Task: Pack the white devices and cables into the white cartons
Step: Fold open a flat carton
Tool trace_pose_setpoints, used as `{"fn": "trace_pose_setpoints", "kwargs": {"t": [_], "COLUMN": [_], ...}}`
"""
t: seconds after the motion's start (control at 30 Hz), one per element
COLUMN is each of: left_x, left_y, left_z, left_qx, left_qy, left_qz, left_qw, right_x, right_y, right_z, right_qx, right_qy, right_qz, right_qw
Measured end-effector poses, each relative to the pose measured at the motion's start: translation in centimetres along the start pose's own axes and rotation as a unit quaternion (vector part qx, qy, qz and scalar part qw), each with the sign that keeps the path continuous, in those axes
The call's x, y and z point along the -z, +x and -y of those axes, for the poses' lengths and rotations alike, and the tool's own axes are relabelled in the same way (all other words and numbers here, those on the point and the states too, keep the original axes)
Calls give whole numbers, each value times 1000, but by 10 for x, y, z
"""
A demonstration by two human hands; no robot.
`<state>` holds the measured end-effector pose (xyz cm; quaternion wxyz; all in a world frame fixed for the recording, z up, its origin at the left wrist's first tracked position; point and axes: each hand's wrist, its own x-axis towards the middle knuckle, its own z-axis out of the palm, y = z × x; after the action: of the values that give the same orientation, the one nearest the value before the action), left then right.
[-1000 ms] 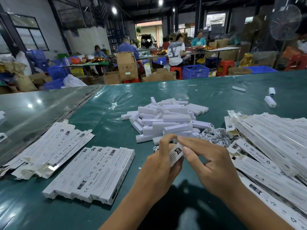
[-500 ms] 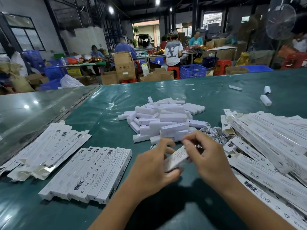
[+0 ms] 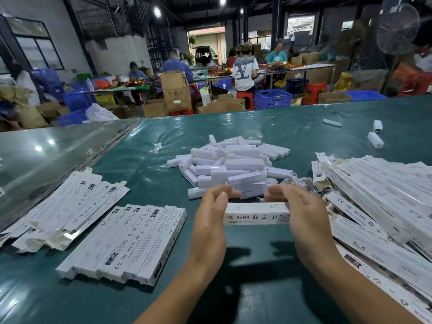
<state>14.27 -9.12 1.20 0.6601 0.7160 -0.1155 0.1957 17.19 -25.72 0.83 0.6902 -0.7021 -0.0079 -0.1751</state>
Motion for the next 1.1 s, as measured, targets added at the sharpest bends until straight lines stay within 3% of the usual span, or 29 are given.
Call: {"fn": "trace_pose_setpoints", "kwargs": {"t": [0.2, 0.3, 0.37, 0.43, 0.6, 0.7, 0.77, 0.87, 1.03, 1.1], "left_x": [6, 20, 27, 28, 37, 39, 34, 28, 69, 86], "left_y": [6, 13, 18, 21, 26, 23, 19, 14, 23, 27], "left_z": [3, 3, 8, 9, 8, 5, 2, -3, -7, -8], "left_qx": [43, -86, -201, -231, -174, -176, -179, -141, 68, 141], "left_qy": [-28, 100, 225, 257, 293, 350, 416, 537, 671, 671], "left_qz": [111, 130, 131, 118, 99, 127, 164, 190, 208, 219], "left_qw": [993, 983, 944, 931, 935, 911, 876, 810, 709, 694], "right_x": [6, 11, 13, 14, 15, 13, 7, -3, 1, 5], "right_y": [11, 16, 17, 19, 22, 21, 14, 3, 11, 14], "right_z": [-5, -4, -6, -4, 2, 0, -6, -15, -19, -16], "right_qx": [-121, -172, -186, -203, -201, -135, -101, -133, -116, -116], "right_qy": [1, 57, 80, 112, 237, 167, 110, 74, -35, -32], "right_qz": [-63, -55, -50, -43, -16, 12, 58, 153, 93, 82], "right_qw": [991, 982, 978, 972, 950, 977, 987, 976, 988, 989]}}
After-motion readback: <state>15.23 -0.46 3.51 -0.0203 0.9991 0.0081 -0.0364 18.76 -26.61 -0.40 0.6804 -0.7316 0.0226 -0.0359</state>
